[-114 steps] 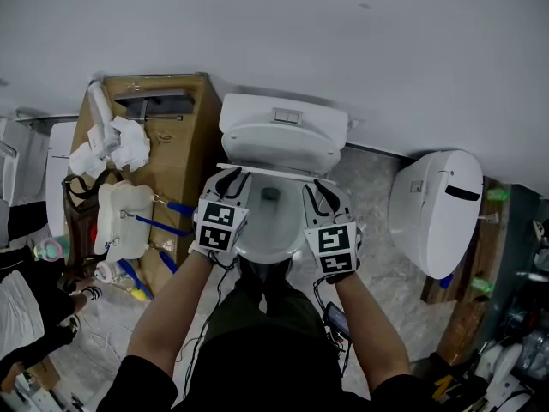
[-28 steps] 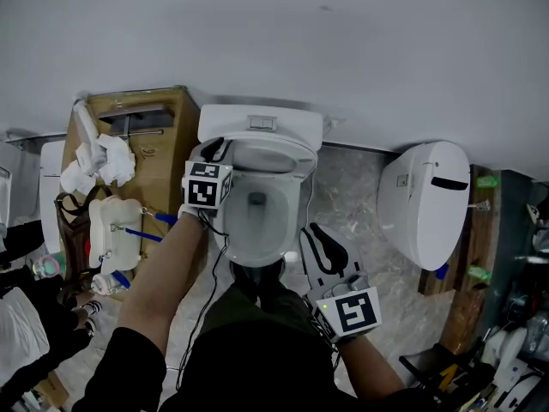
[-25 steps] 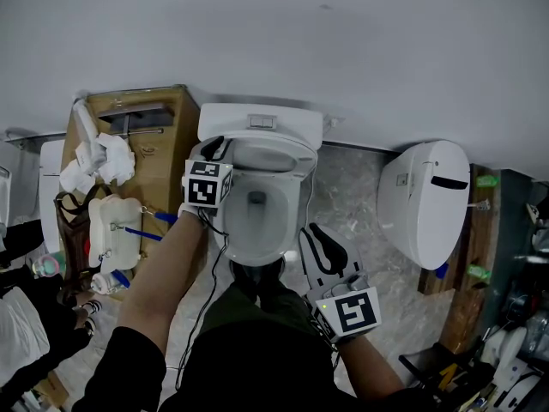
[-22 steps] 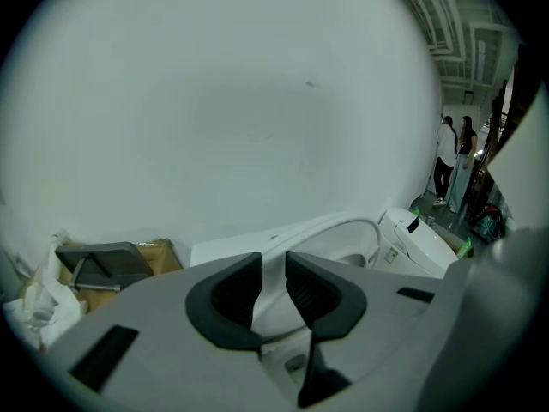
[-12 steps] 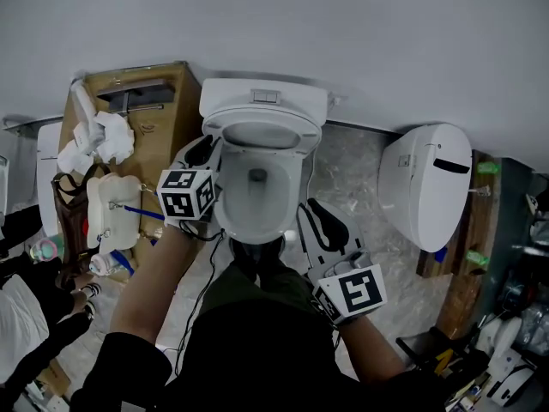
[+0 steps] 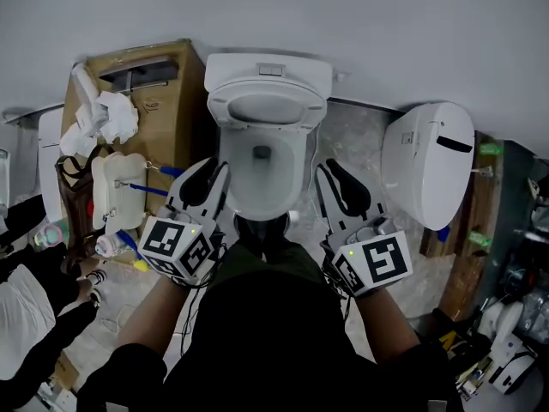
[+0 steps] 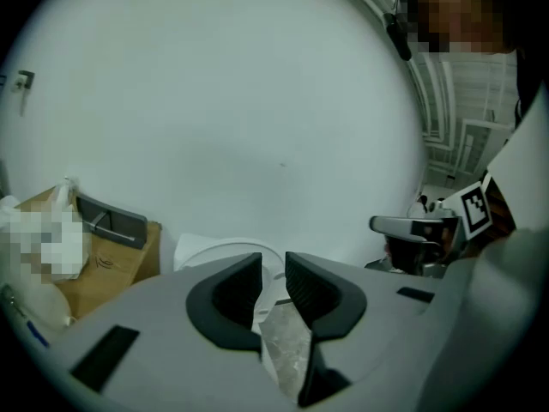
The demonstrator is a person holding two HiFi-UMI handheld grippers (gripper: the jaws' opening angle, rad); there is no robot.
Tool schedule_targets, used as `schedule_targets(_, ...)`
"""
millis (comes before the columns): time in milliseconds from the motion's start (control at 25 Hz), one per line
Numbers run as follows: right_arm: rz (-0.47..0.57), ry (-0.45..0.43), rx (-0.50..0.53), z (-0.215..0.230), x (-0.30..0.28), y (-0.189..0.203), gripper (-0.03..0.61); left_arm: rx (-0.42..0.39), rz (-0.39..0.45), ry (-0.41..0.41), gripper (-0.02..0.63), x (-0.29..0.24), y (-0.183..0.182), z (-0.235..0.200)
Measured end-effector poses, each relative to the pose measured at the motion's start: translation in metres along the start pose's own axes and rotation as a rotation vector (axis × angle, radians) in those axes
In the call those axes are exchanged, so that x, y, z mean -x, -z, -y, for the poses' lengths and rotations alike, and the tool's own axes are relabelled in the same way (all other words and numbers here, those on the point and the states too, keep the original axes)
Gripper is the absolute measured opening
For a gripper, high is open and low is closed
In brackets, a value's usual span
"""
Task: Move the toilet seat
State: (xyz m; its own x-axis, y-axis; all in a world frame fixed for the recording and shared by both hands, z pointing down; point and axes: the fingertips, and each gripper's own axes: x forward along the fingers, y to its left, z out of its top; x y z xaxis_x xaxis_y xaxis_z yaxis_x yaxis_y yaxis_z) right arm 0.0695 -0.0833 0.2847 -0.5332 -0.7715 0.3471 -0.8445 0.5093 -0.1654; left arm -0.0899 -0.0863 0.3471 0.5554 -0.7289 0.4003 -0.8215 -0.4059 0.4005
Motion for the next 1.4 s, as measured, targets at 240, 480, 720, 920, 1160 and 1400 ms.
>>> schedule_targets(240, 0.072, 0.02, 0.029, 0.001, 0.016, -0.039, 0.078, -0.029, 0.041, 0.141, 0.094, 0.028, -0.02, 0.072)
schedule_targets(480, 0.159, 0.042, 0.046, -0.005, 0.045, -0.078, 0.077, -0.132, 0.15, 0.217, 0.094, 0.044, -0.069, 0.112)
schedule_targets(720, 0.191, 0.052, 0.051, -0.01, 0.082, -0.091, 0.077, -0.121, 0.227, 0.231, 0.094, 0.066, -0.09, 0.132)
schedule_targets(920, 0.194, 0.098, 0.146, 0.006, 0.102, -0.104, 0.077, -0.194, 0.212, 0.211, 0.094, 0.069, -0.087, 0.135)
schedule_targets(1160, 0.263, 0.089, 0.09, 0.008, 0.115, -0.122, 0.072, -0.196, 0.225, 0.207, 0.094, 0.077, -0.09, 0.135)
schedule_targets(1400, 0.265, 0.059, 0.063, -0.002, 0.113, -0.118, 0.069, -0.193, 0.242, 0.209, 0.094, 0.084, -0.094, 0.139)
